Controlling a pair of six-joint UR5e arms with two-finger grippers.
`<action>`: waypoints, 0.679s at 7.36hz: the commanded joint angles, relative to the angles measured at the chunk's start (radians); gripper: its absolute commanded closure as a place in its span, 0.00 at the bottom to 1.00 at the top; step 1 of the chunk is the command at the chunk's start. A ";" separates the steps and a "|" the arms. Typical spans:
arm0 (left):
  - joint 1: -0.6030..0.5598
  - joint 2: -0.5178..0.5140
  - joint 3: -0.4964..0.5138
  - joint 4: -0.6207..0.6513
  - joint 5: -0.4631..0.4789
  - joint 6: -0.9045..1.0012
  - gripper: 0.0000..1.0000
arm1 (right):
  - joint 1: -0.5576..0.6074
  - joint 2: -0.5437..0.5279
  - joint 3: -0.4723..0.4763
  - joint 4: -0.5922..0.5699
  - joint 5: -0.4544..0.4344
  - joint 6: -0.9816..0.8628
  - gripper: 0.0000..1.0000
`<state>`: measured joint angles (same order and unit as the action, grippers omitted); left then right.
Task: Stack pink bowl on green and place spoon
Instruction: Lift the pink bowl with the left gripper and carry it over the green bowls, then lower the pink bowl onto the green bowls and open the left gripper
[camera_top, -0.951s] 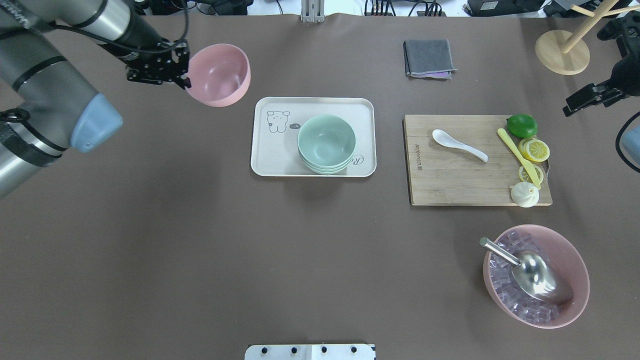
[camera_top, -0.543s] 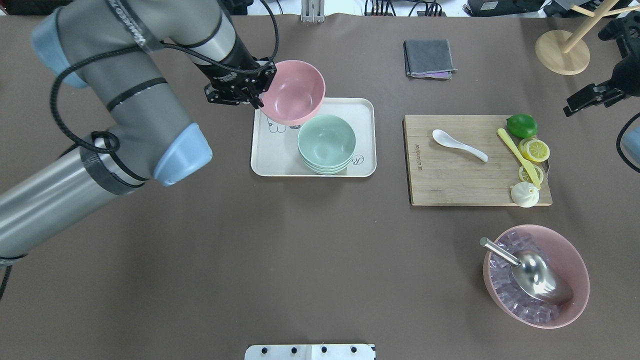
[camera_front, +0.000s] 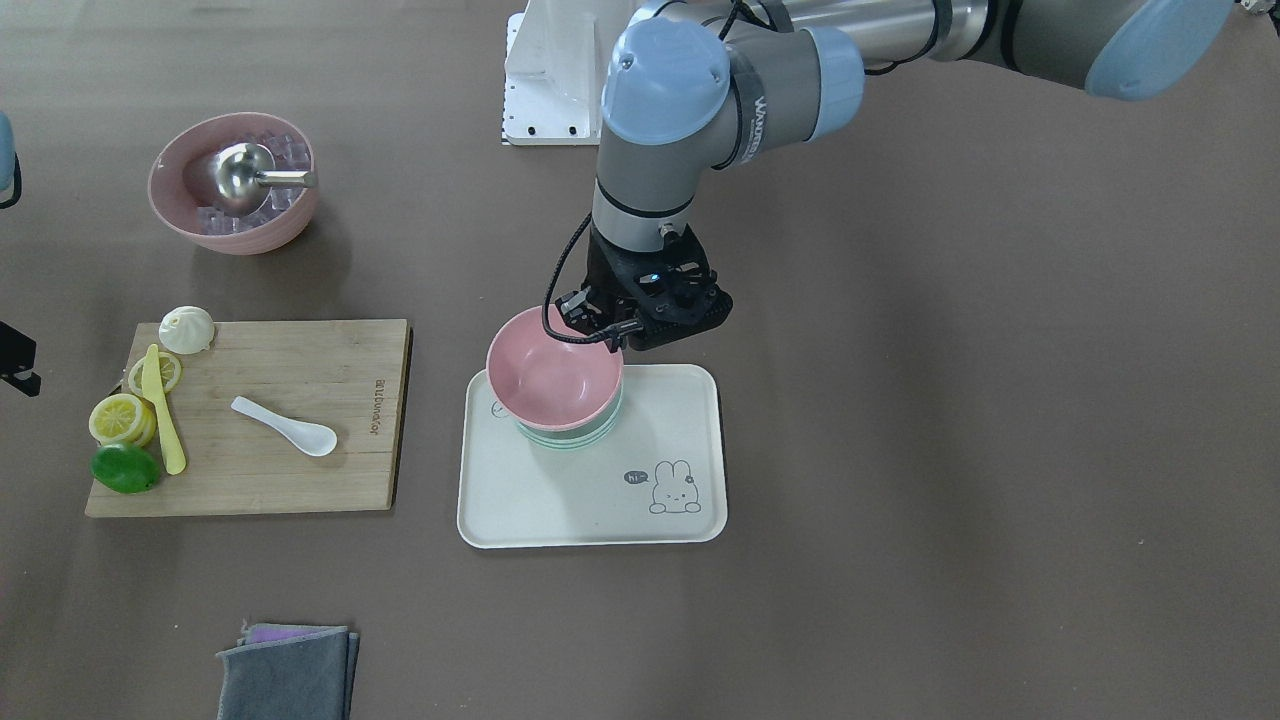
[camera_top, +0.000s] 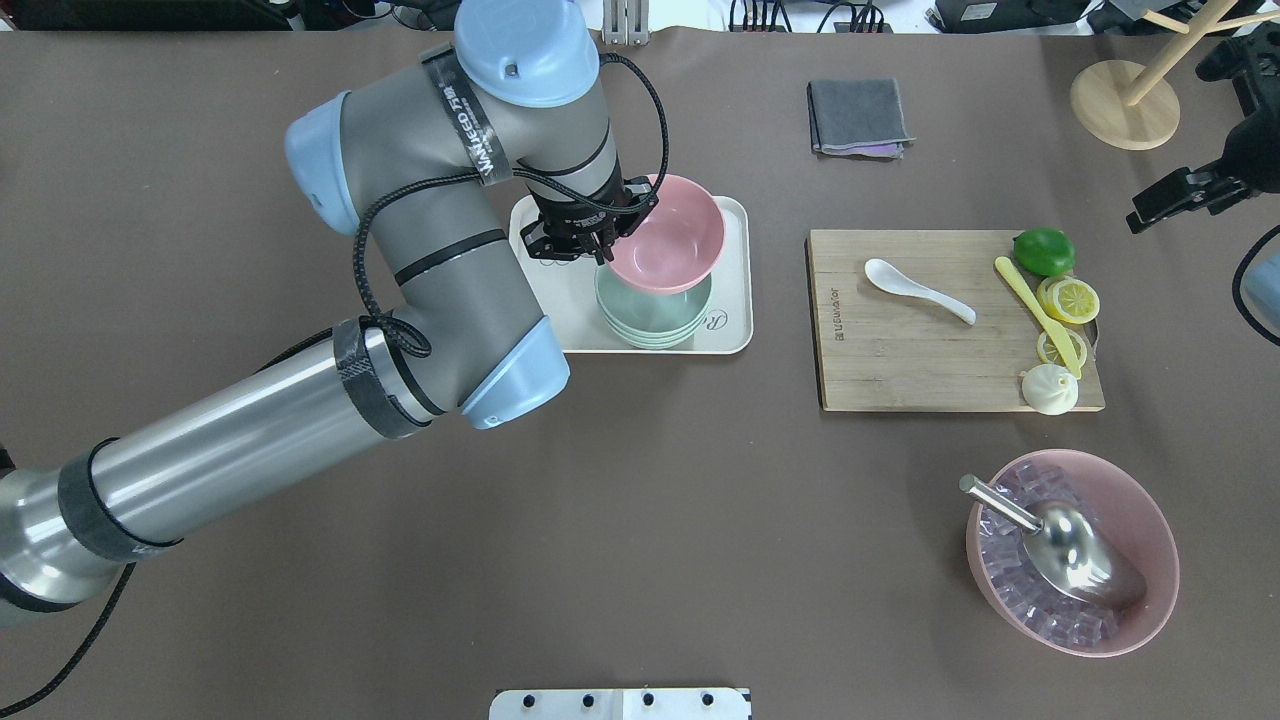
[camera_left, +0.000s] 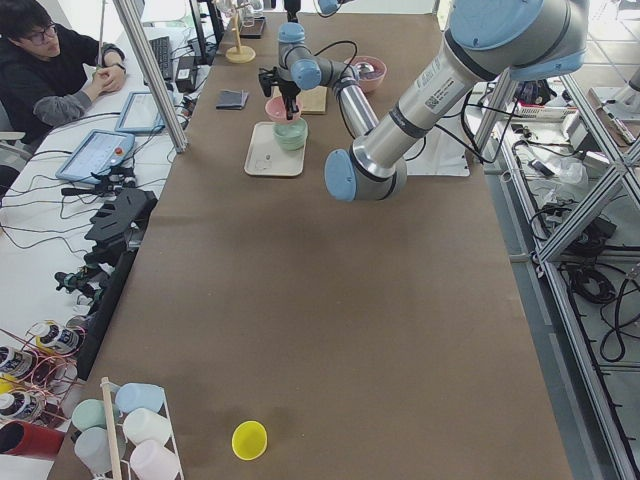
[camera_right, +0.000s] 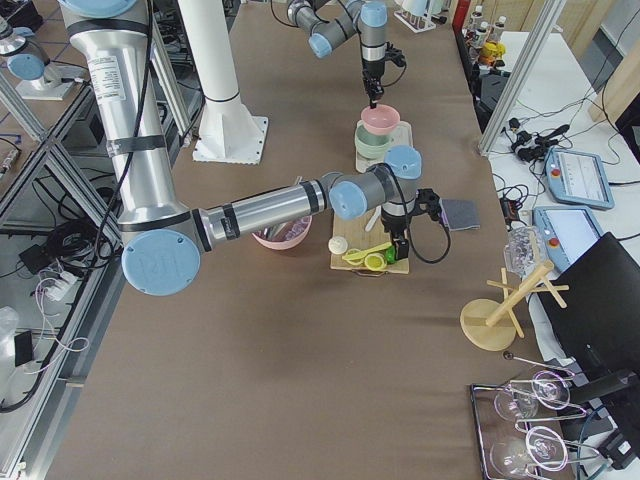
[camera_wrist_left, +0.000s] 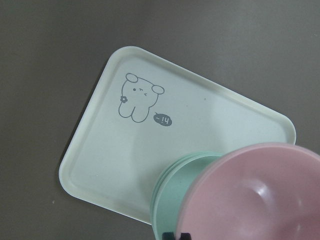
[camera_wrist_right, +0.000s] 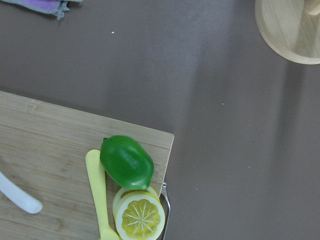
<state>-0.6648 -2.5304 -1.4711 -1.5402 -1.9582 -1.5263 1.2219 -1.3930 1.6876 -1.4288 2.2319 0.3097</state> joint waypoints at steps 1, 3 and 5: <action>0.013 -0.001 0.043 -0.006 0.010 0.006 1.00 | 0.001 0.000 0.000 -0.001 0.000 0.000 0.00; 0.027 0.001 0.051 -0.006 0.012 0.005 1.00 | -0.001 0.000 -0.002 0.001 0.000 -0.001 0.00; 0.030 0.001 0.096 -0.065 0.012 0.005 1.00 | 0.001 0.000 -0.003 -0.001 0.000 -0.001 0.00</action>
<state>-0.6369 -2.5297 -1.4054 -1.5677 -1.9468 -1.5216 1.2216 -1.3929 1.6854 -1.4291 2.2319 0.3084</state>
